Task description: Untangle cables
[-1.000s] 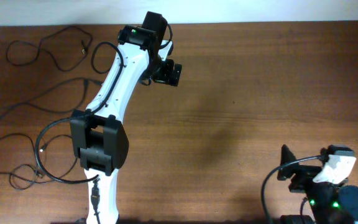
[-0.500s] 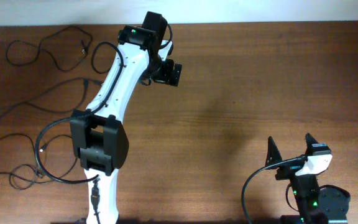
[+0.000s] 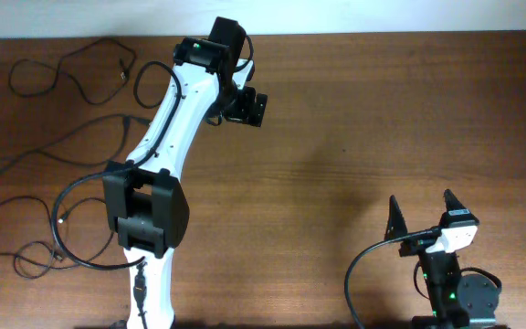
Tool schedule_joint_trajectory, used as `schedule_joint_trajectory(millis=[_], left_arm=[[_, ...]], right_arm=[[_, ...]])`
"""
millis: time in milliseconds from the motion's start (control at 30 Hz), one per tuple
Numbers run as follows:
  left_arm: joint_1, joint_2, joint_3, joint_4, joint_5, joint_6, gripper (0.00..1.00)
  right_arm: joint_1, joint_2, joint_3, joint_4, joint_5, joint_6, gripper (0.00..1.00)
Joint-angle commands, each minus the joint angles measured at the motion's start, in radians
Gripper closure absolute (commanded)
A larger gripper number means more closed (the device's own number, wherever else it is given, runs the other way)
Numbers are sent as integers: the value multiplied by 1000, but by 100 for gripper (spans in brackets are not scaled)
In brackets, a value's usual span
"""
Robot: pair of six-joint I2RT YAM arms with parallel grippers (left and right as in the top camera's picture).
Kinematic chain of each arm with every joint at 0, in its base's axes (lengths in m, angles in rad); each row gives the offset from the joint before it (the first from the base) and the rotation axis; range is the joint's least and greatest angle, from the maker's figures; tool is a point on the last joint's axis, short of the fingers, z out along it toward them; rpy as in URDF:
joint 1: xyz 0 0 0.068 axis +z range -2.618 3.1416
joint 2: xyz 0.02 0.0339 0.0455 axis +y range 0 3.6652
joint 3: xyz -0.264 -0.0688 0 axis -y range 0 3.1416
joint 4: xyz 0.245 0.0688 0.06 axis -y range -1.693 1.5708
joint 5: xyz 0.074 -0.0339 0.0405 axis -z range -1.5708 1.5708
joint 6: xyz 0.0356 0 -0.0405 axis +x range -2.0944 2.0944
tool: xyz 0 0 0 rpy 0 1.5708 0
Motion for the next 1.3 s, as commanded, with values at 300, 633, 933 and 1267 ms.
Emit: schedule_joint_trajectory(millis=[300,633,933,1267], left_arm=[[1,-43,16,2,-8,-2,1],[1,-43,16,2,-7,-2,1],[1,-43,16,2,-7,-2,1],[0,-43,16,2,-7,-2,1]], right_arm=[[-19,-12,-69,-11,47,-10,2],[-27,-12,-69,-26,83,-11,2],[6,-12,-69,-26,79,-11,2],[6,-12,-69,-26,78,-10,1]])
